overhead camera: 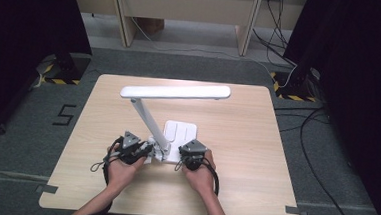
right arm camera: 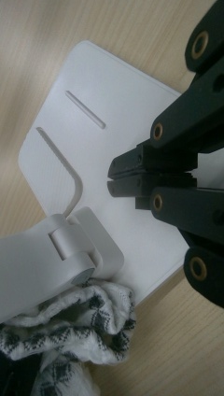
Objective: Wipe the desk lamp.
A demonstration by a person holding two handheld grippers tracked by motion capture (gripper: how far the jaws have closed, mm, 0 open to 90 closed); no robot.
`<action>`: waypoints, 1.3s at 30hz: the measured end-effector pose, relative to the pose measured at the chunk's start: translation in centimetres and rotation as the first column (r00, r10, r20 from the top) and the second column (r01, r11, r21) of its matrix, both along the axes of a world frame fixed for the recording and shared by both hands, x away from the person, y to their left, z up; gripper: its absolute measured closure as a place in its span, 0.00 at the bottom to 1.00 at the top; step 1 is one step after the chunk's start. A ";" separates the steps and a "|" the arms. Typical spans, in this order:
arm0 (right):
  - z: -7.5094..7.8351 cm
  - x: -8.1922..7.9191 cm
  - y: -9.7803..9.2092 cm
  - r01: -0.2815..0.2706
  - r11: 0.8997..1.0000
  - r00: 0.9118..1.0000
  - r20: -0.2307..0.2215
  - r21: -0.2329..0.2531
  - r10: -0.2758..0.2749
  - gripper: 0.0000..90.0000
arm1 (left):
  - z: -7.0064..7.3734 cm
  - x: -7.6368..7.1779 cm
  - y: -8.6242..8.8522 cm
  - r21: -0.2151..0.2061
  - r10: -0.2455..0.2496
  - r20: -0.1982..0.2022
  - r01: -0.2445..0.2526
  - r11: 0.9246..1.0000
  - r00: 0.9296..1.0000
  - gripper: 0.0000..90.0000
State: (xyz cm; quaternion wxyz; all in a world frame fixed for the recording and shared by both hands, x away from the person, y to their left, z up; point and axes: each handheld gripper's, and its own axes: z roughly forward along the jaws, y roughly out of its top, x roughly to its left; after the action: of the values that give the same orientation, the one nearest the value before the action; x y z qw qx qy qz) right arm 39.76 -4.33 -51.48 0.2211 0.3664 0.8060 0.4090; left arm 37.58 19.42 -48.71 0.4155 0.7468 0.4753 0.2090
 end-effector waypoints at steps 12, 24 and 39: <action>0.1 0.5 -0.4 0.028 1.000 1.000 -0.012 0.014 -0.028 0.84 | 0.5 -0.9 0.7 0.020 -0.047 -0.032 0.048 0.999 0.998 0.77; 0.4 0.8 -0.3 0.044 0.999 0.999 -0.031 -0.010 -0.045 0.73 | 0.4 -1.1 0.4 0.027 -0.074 -0.046 0.076 0.997 0.996 0.77; 2.4 -1.0 0.6 -0.042 0.999 0.998 -0.041 0.014 0.043 0.60 | 0.1 -1.2 0.2 0.015 -0.088 -0.066 0.090 0.996 0.994 0.77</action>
State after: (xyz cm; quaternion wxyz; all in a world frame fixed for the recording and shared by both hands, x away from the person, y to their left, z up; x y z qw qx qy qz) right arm 38.76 -3.75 -49.07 0.1931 0.3590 0.8153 0.4113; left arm 36.36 19.64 -48.60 0.4019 0.7774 0.4528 0.1704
